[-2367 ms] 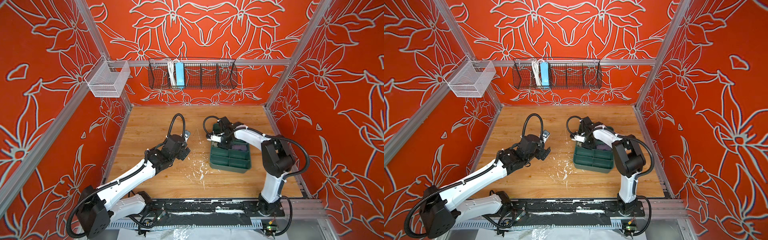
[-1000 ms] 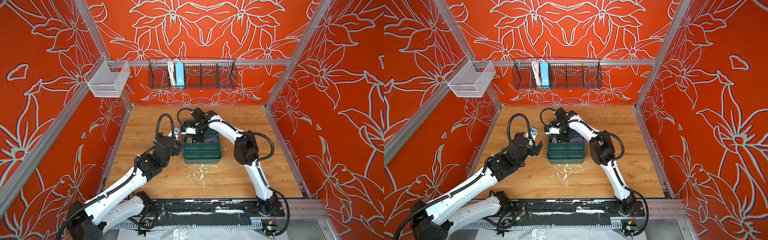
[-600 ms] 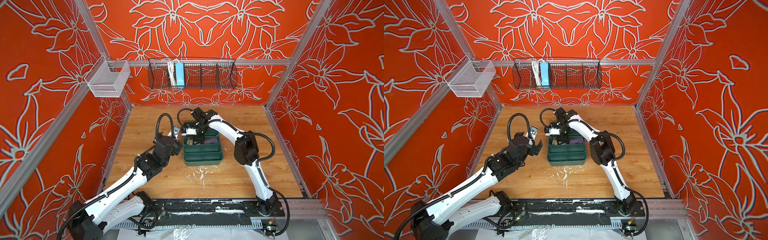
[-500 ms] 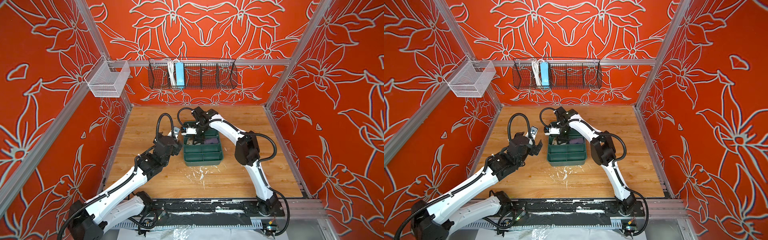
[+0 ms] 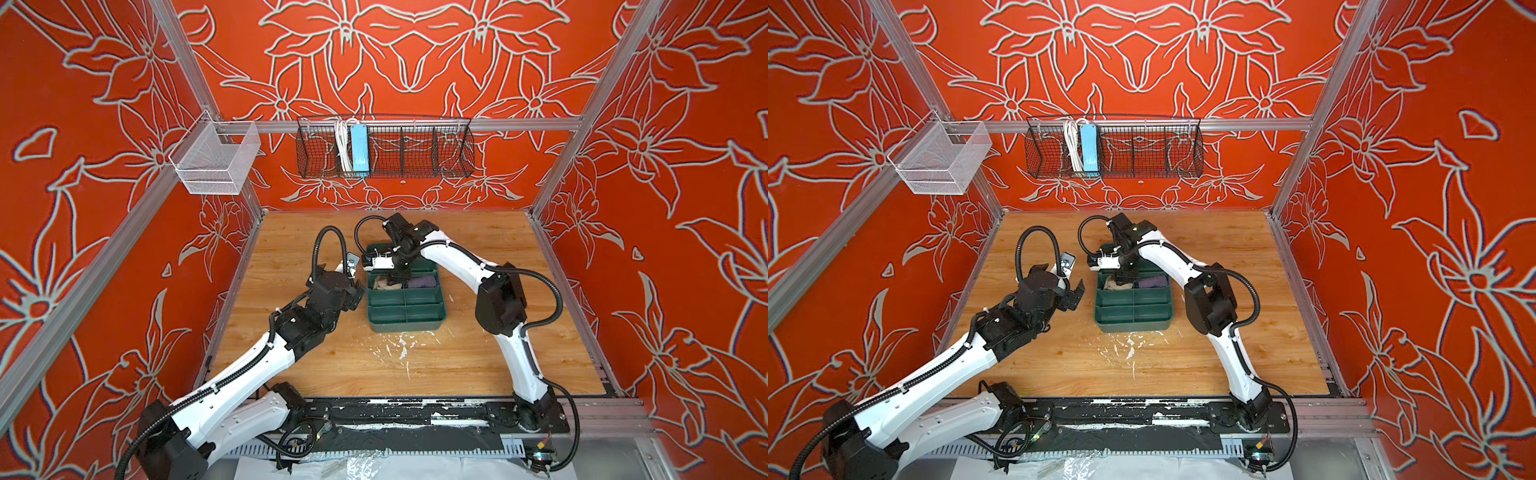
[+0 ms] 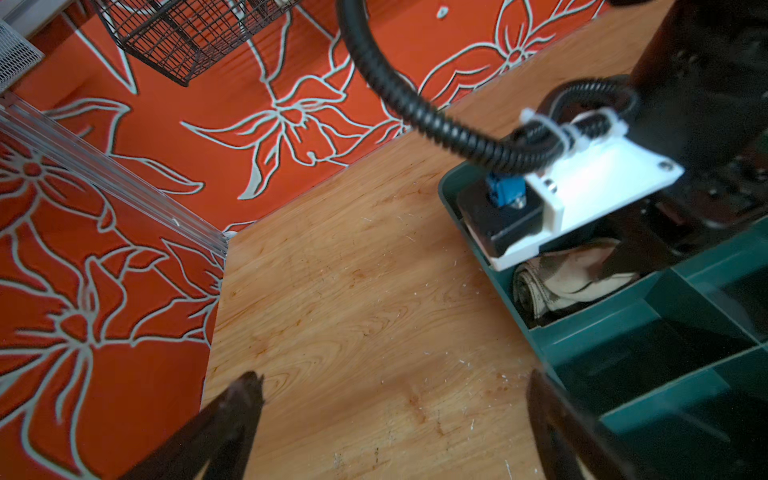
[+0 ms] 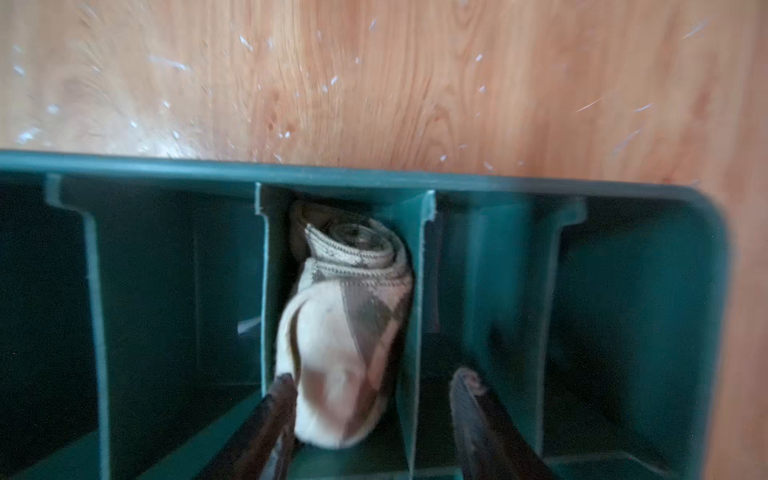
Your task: Roll the socks
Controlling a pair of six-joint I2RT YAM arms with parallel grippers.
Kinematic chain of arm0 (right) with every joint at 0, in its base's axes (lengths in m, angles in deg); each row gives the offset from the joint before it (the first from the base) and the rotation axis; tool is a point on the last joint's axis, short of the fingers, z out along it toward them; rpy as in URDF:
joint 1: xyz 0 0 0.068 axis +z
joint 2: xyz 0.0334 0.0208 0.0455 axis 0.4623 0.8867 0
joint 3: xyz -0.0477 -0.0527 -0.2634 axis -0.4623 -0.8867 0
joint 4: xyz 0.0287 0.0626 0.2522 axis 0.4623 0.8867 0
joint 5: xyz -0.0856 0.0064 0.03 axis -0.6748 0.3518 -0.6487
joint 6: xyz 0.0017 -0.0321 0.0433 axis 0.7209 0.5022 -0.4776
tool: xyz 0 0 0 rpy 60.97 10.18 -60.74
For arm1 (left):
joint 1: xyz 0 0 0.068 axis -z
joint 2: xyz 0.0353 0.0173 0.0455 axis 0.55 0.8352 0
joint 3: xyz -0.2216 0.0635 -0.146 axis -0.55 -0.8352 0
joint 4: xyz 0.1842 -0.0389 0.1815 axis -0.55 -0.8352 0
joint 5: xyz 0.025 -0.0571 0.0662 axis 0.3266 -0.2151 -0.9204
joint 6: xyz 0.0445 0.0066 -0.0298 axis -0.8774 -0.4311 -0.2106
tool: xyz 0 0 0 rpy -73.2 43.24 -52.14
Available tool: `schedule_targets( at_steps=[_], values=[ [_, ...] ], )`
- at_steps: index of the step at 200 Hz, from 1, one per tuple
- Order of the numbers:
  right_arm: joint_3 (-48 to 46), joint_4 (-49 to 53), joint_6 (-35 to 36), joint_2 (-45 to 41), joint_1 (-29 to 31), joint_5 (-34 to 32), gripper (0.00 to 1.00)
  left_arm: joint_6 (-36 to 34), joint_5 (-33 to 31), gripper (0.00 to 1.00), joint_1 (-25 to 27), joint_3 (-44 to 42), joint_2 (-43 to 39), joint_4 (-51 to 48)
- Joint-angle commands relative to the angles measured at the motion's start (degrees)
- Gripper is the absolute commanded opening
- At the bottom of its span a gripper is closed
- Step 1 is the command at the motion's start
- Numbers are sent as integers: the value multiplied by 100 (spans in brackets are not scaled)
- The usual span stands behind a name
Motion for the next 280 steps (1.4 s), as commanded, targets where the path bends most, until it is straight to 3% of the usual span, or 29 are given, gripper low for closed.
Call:
schedule_targets(
  at_steps=[1,65,106,155,186,193,196,234,259,280],
  values=[
    [-252,-224,136,265,161,-351,62,62,41,98,-53,66,-22,38],
    [-801,-1078,-40,222,349,-791,63,63,78,97,-53,66,-49,12],
    [-793,-954,295,-358,351,-382,69,-66,-4,97,-53,66,-107,34],
    [-356,-133,699,-614,342,262,73,-115,-84,97,-62,110,-150,12],
    [-541,-436,524,-1053,290,437,78,45,-80,97,-146,236,-159,3],
    [-722,-756,332,-1271,228,474,95,85,-61,97,-204,272,-168,3],
    [-817,-936,229,-1387,193,488,97,103,-43,97,-243,289,-168,3],
    [-2916,-4061,-1622,-3149,-539,677,98,584,377,97,-1152,373,-185,218],
    [-4372,-5951,-2711,-4148,-1104,-123,98,1273,842,97,-2185,238,-146,549],
    [-5419,-6715,-3160,-4870,-1583,-1140,98,1699,960,97,-2968,-48,-115,771]
  ],
)
